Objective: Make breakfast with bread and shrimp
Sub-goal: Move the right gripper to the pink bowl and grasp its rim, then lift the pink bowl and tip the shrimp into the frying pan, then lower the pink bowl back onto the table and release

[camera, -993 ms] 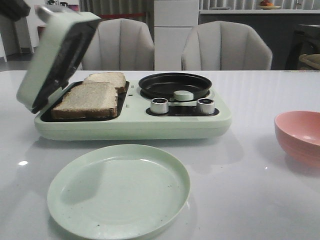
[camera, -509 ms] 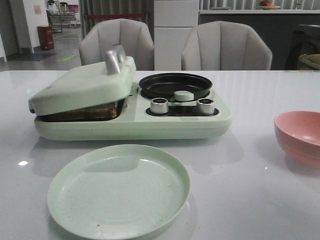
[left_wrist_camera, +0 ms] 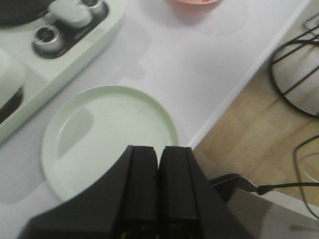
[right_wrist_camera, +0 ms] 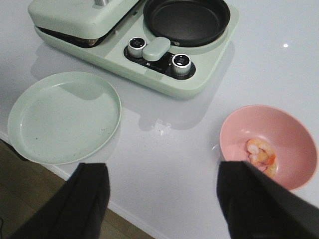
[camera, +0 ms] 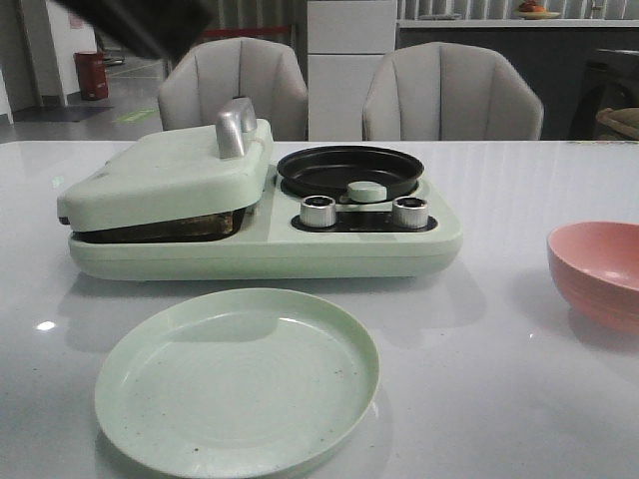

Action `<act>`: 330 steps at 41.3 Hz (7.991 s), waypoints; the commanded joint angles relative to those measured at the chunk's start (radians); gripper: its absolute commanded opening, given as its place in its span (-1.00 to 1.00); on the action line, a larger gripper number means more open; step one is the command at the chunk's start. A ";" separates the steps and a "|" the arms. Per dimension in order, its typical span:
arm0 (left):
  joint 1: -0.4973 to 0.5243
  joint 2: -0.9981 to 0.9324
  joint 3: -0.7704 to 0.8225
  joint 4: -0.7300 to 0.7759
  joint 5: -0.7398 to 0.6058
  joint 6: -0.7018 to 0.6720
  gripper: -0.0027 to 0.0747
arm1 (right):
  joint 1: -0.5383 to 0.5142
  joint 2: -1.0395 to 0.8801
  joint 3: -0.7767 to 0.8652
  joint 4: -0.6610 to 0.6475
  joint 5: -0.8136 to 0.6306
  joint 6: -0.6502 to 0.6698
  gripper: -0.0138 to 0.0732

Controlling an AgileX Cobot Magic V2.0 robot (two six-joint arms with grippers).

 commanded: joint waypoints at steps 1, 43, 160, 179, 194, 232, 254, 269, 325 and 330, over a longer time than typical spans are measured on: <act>-0.027 -0.078 0.018 0.224 -0.078 -0.236 -0.67 | -0.005 -0.002 -0.026 -0.004 -0.077 0.000 0.60; -0.028 -0.236 0.171 0.221 -0.082 -0.274 -0.67 | -0.277 0.397 -0.196 -0.063 0.206 0.025 0.60; -0.028 -0.236 0.171 0.219 -0.081 -0.274 -0.67 | -0.173 1.070 -1.043 -0.523 -0.003 0.000 -0.65; -0.028 -0.236 0.171 0.219 -0.081 -0.274 -0.67 | 0.042 1.318 -1.120 -1.389 -0.009 0.496 -0.65; -0.028 -0.236 0.171 0.219 -0.081 -0.274 -0.67 | 0.106 1.410 -1.120 -1.690 0.155 0.638 -0.65; -0.028 -0.236 0.171 0.219 -0.081 -0.274 -0.67 | 0.113 1.415 -1.221 -1.743 0.207 0.610 -0.65; -0.028 -0.236 0.171 0.219 -0.081 -0.274 -0.67 | 0.014 1.161 -1.161 -0.928 0.261 0.397 -0.65; -0.028 -0.236 0.171 0.219 -0.081 -0.274 -0.67 | -0.326 0.839 -0.679 -0.396 0.154 0.193 -0.65; -0.028 -0.236 0.171 0.219 -0.081 -0.274 -0.67 | -0.542 0.772 -0.324 0.285 -0.114 -0.309 0.34; -0.028 -0.236 0.171 0.219 -0.081 -0.274 -0.67 | -0.421 0.671 -0.322 0.245 -0.073 -0.309 0.34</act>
